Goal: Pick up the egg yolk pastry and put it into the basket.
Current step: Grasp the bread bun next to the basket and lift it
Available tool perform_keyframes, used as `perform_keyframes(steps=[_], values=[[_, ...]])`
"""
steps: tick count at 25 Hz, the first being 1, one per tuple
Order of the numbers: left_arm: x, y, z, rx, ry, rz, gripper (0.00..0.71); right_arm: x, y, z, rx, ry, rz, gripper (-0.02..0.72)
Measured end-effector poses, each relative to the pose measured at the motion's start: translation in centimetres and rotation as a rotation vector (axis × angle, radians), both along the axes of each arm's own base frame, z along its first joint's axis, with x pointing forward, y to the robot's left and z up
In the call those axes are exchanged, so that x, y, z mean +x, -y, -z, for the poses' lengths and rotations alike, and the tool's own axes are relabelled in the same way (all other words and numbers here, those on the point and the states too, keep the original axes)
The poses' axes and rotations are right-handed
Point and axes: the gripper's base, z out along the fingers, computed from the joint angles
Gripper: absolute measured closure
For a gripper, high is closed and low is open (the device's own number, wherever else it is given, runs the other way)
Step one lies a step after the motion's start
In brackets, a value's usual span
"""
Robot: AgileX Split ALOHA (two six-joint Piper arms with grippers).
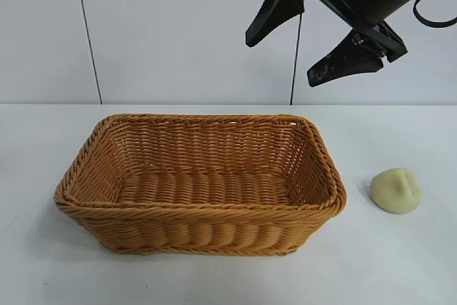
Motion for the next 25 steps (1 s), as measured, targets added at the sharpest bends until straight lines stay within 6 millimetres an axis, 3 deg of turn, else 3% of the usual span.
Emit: perform_keyframes(steps=[3,19,25], values=[[-1.2,0.4,1.4,-0.051,0.065,0.01,0.016,0.0,0.0,0.0,0.0,0.0,0.0,0.071],[-2.1,0.5,1.1,-0.072,0.149,0.015,0.015,0.0,0.0,0.0,0.0,0.0,0.0,0.071],[-4.7,0.4,0.8,-0.074,0.321,0.019,0.015,0.0,0.0,0.0,0.0,0.0,0.0,0.071]])
